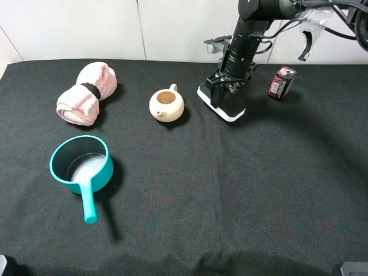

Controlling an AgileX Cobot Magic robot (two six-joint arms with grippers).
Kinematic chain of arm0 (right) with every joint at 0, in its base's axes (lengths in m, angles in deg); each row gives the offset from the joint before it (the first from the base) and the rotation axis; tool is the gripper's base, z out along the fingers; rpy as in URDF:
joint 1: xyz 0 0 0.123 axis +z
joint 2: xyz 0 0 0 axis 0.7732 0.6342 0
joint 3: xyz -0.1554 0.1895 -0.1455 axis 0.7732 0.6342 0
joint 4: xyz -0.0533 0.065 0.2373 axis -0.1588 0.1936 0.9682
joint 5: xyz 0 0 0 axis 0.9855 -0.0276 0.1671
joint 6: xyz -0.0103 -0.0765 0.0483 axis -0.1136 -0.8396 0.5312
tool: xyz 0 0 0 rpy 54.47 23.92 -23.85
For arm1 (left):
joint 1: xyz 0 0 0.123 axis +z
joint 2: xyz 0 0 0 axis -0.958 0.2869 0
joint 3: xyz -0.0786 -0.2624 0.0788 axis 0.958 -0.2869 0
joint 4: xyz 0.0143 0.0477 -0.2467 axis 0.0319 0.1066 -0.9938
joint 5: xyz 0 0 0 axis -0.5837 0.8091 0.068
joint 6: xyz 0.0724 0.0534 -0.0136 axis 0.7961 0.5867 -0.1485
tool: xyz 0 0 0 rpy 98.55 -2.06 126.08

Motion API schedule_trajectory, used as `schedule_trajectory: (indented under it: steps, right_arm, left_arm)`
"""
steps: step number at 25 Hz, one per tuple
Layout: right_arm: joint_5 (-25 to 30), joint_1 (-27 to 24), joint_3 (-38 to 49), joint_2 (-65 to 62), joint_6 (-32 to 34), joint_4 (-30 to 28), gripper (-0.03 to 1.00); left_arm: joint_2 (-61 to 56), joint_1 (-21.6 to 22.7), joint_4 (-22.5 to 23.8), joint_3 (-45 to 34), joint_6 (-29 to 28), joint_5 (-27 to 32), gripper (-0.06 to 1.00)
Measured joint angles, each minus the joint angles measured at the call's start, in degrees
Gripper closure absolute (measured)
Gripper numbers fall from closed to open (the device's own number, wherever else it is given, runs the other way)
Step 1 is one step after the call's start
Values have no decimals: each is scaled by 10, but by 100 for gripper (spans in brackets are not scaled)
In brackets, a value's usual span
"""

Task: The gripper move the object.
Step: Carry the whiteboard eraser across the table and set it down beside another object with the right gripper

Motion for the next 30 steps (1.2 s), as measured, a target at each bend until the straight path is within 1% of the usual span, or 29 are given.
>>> schedule_trajectory:
  steps: [30]
  right_arm:
    - [-26,4,0,14,-10,11,50]
  left_arm:
    - [0,0,0,0,0,0,12]
